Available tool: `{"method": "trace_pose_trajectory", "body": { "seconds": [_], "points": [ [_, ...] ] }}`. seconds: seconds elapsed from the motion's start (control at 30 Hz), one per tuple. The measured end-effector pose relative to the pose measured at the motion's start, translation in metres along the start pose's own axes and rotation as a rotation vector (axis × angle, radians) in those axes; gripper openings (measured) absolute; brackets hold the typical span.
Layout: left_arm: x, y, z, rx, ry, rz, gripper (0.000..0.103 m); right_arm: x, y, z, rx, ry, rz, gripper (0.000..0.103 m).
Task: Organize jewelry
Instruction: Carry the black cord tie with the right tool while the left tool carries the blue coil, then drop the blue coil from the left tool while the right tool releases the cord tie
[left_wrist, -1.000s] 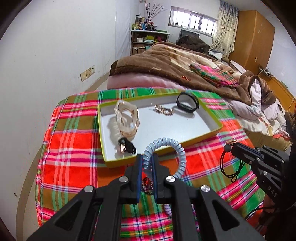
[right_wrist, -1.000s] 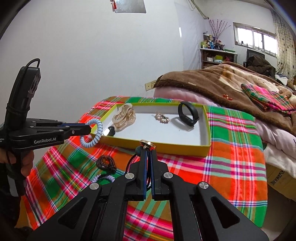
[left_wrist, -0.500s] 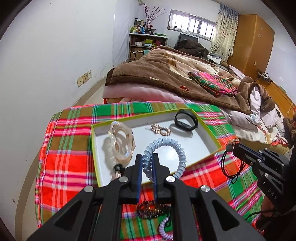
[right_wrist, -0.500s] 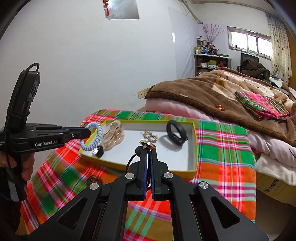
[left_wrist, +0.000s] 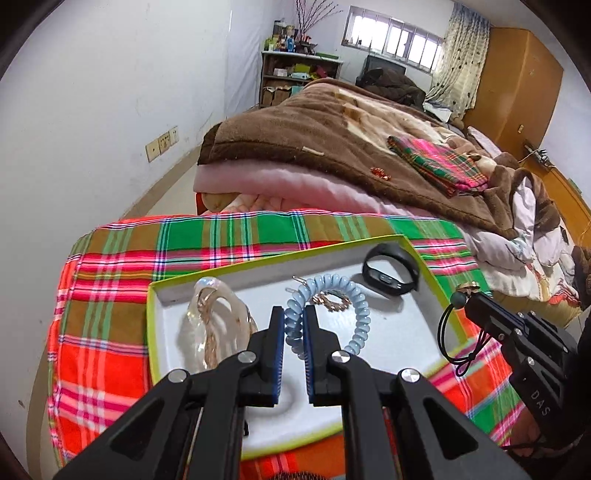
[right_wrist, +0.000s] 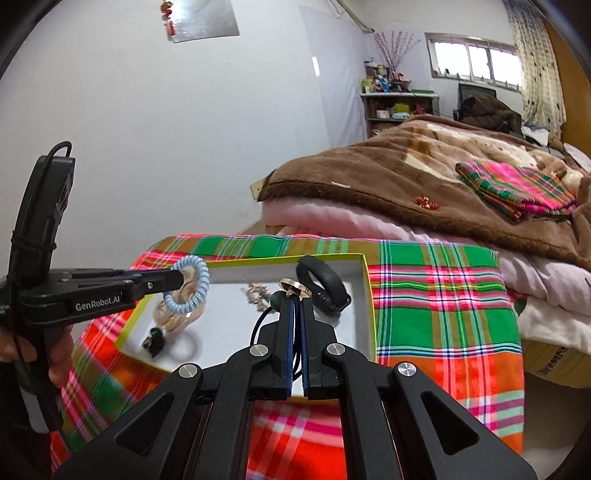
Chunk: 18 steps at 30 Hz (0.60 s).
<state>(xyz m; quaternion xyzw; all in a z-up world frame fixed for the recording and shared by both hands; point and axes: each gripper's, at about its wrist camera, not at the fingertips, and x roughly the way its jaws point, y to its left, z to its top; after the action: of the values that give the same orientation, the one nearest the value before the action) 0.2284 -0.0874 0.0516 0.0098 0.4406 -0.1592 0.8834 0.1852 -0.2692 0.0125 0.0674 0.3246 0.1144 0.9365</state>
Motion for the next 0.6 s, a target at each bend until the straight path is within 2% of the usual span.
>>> {"method": "trace_pose_trajectory", "body": {
  "seconds": [0.17, 0.6],
  "points": [
    [0.023, 0.003, 0.003, -0.008, 0.039, -0.004, 0.01, 0.023, -0.007, 0.001, 0.025, 0.025, -0.012, 0.003],
    [0.055, 0.004, 0.001, 0.003, 0.096, 0.007, 0.01, 0.061, -0.007, -0.01, -0.047, 0.127, -0.037, 0.003]
  ]
}}
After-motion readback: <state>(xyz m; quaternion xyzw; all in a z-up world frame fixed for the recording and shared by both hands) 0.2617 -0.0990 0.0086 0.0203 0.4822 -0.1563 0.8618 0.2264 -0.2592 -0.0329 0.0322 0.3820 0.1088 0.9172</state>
